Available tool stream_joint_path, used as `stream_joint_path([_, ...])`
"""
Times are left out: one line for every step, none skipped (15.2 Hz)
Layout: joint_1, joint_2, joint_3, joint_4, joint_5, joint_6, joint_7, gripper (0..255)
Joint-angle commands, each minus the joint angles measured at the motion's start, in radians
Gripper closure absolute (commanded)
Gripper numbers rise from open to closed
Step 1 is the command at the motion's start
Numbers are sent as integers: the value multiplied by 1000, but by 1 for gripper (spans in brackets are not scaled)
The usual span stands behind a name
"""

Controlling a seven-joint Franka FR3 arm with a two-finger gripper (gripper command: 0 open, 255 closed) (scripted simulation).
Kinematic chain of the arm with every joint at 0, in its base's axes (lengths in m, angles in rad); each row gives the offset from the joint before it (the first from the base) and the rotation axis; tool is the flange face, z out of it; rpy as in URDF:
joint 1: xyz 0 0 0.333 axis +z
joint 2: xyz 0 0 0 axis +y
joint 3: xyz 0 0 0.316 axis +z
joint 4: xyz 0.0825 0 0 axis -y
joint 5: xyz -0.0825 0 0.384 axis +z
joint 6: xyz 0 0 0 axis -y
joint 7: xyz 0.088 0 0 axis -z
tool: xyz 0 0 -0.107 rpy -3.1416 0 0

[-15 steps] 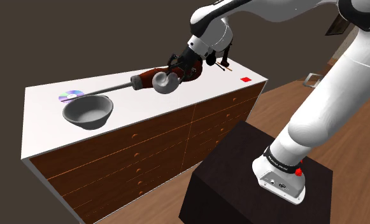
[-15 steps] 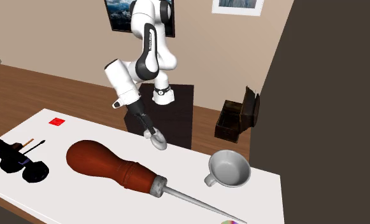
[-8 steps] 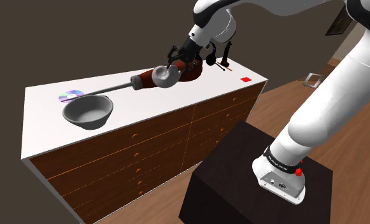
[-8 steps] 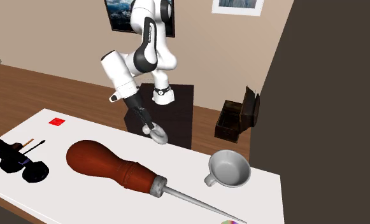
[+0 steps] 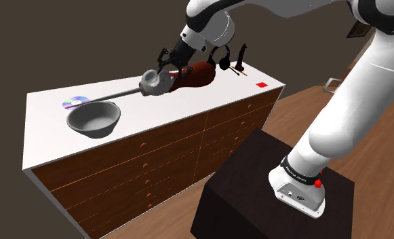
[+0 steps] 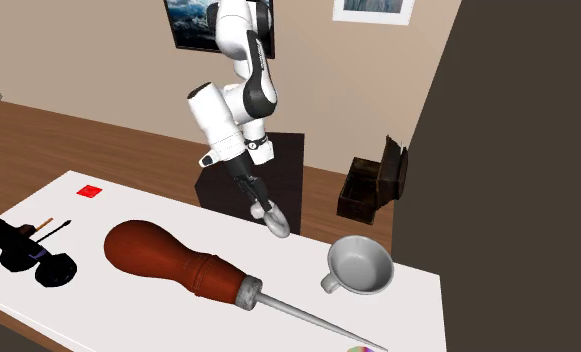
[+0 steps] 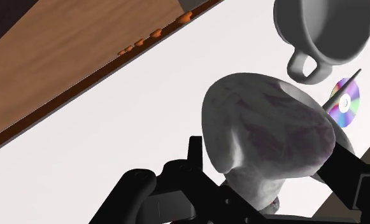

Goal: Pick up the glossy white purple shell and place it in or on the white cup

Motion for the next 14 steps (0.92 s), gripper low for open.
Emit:
stream_joint_path([21,36,19,44,-25,16,56,255])
stream_joint_path([33,54,29,65,-39,25,85,255])
stream_joint_path([46,73,37,87,-55,33,114,255])
stream_joint_path([59,93,44,110,-71,40,144,255])
stream_joint_path([73,114,51,135,-89,46,174,255])
stream_joint_path([87,135,56,161,-108,52,204,255])
stream_joint_path([101,157,61,187,-127,57,235,255])
stream_joint_path([116,179,65,216,-148,60,266,255])
stream_joint_path([133,203,67,245,-168,62,297,255])
stream_joint_path([149,227,68,276,-190,63,328,255])
stream_joint_path([166,251,69,309,-211,63,359,255])
stream_joint_path([184,276,68,343,-233,62,389,255])
stream_joint_path([203,302,66,379,-254,59,419,255])
stream_joint_path([222,329,64,416,-275,55,448,255])
